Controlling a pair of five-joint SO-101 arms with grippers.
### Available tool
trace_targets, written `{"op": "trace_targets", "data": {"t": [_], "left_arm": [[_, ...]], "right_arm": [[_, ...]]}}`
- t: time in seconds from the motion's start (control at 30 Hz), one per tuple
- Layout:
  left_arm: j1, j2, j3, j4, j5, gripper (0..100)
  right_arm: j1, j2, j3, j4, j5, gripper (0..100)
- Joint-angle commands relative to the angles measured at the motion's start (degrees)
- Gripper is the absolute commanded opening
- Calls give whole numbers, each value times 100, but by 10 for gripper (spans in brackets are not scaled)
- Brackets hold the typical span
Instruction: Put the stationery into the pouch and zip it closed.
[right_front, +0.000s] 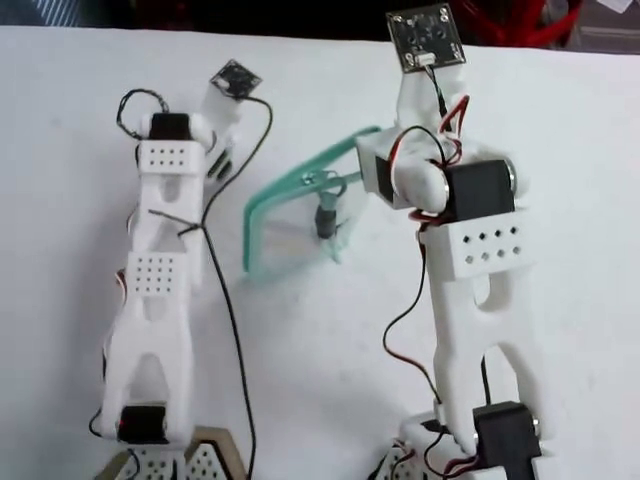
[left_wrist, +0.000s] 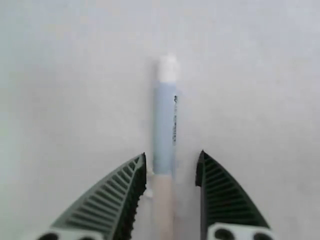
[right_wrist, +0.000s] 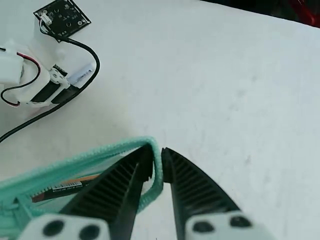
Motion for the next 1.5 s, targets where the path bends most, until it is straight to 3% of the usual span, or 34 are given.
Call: {"op": "trace_targets", "data": {"t": [0.0,0.07,0.2,0.4,0.6,1.27,1.47], "left_arm": [[92,-40,-185,677,-510,176],[180,-40,-185,958,-853,155],[242,-13,-70,993,-1459,14],[242,-75,352,1046,-1635,23],[303,-110,-290,1055,-1530,23],[453,-6176,-123,1064,2330,23],[611,-7653,-123,1073,2725,23]], "right_arm": [[-13,84,158,-4,0,18],[-13,84,158,-4,0,18],[-13,84,158,-4,0,18],[-4,84,158,-22,0,18],[48,84,158,-75,0,18],[31,84,404,-338,0,18],[13,92,413,-338,0,18]]}}
